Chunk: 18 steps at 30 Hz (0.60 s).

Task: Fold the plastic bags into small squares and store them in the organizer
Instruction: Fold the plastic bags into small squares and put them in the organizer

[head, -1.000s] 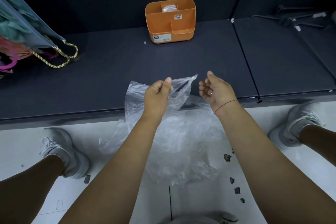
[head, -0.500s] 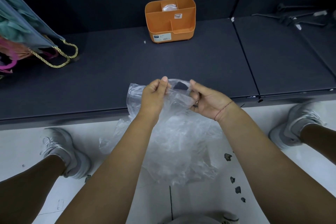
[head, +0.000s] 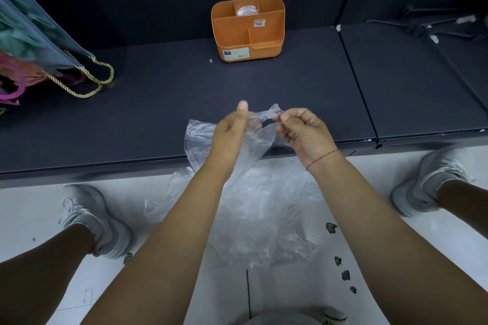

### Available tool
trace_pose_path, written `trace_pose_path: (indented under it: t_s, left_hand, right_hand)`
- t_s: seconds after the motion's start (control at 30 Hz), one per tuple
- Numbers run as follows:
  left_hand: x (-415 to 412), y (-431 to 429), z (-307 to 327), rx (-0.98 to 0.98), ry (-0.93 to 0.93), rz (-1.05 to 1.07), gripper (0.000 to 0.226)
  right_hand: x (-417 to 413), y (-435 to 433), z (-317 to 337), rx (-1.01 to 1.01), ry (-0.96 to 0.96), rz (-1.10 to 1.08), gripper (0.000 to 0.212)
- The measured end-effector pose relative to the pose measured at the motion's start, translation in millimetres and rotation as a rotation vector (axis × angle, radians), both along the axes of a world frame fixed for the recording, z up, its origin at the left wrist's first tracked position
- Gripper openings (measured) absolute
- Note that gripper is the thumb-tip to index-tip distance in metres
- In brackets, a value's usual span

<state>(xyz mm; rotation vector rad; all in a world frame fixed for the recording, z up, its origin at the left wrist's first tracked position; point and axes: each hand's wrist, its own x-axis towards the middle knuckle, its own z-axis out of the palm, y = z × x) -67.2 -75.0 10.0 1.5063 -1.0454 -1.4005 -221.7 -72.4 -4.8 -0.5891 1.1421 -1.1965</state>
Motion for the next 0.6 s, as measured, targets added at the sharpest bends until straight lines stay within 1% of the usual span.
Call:
trace_pose_path:
  t_s: [0.03,0.07,0.17,0.2,0.23,0.3,0.33,0.4,0.43,0.47,0.53,0.57,0.6]
  left_hand:
    - [-1,-1,3,0.008,0.013,-0.015,0.047]
    - [-3,-1,4,-0.005,0.013,-0.040,0.040]
    - [-8,0,3,-0.100,-0.032,-0.107,0.010]
    - [-10,1,2,-0.125,-0.035,-0.099,0.007]
    - [-11,1,1,-0.145,-0.045,-0.081,0.008]
    - [-14,0,-2,-0.176,-0.077,-0.061,0.012]
    - [-16,0,-3,-0.189,-0.101,-0.065,0.013]
    - [-19,1,-6,-0.207,-0.139,-0.089,0.010]
    - [-20,1,-8,-0.209,-0.144,-0.104,0.006]
    - [-20,2,-10,-0.217,-0.153,-0.119,0.001]
    - [-19,3,-20,-0.295,-0.263,-0.103,0.018]
    - [-17,4,-27,-0.346,-0.357,-0.043,0.029]
    - [-13,6,-36,-0.366,-0.445,0.066,0.037]
  right_hand:
    - [0,0,0,-0.007,-0.013,0.008,0.016]
    - [0,0,-1,-0.014,-0.024,0.012,0.016]
    - [2,0,1,-0.019,-0.079,0.035,0.011]
    - [3,0,3,-0.022,-0.081,0.054,0.004]
    - [3,1,5,-0.023,-0.074,0.067,0.005]
    - [4,1,7,-0.021,-0.006,0.061,0.024]
    - [5,1,7,-0.013,0.061,0.037,0.026]
    - [6,0,8,0.020,0.199,-0.042,0.015]
    - [6,0,8,0.044,0.246,-0.085,0.009]
    - [5,-1,8,0.065,0.269,-0.123,0.008]
    - [3,-2,8,0.120,0.238,-0.186,0.012]
    - [1,-3,8,0.162,0.209,-0.217,0.013]
    - [-2,-4,5,0.211,0.192,-0.251,0.012]
